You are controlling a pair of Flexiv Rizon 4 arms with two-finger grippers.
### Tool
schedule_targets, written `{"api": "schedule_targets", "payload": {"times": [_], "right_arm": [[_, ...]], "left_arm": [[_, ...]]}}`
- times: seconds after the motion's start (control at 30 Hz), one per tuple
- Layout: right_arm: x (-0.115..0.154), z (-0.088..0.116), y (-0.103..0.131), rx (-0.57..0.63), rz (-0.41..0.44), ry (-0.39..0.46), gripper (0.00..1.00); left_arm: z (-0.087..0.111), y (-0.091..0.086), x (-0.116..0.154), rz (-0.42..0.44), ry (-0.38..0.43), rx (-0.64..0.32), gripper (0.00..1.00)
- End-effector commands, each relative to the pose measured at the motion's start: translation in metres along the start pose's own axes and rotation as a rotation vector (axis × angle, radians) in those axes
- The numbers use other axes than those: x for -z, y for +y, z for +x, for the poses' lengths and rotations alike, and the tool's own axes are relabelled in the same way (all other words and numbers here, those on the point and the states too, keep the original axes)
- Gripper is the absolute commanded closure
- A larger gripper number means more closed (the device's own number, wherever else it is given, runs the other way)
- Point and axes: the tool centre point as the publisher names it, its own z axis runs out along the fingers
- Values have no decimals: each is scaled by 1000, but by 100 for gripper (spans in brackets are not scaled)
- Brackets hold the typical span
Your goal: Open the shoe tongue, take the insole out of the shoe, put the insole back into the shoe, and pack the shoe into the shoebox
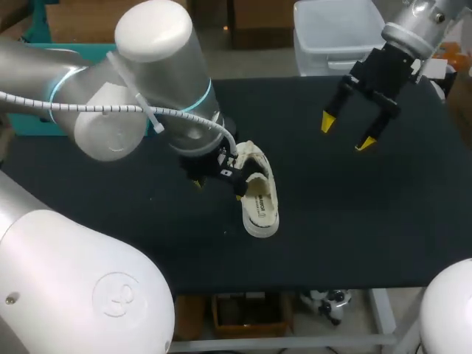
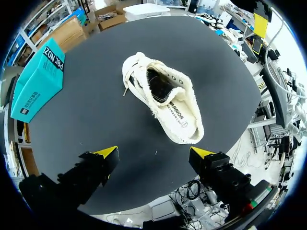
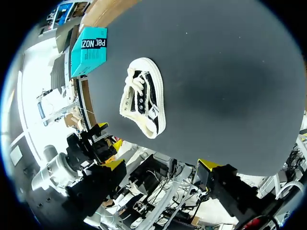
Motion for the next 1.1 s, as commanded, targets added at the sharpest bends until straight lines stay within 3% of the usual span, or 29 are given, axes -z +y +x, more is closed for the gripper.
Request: {"api": "schedule_targets", "payload": {"times": [0.03,0.23,0.67,1.1], "right_arm": [[-2,9,-1,23,-134,-59,0],[-1,5,0,63,-193,-97,0],[-3,2,11,177,-231,-227,0],[4,-19,18,361,-235,-321,0]], "left_arm": [[6,-3,-20,-13,-63,93,0],[6,-3,-37,-3,-111,197,0],[3,-21,-49,29,-88,259,0],[0,-43,-66,50,-67,304,0]]}}
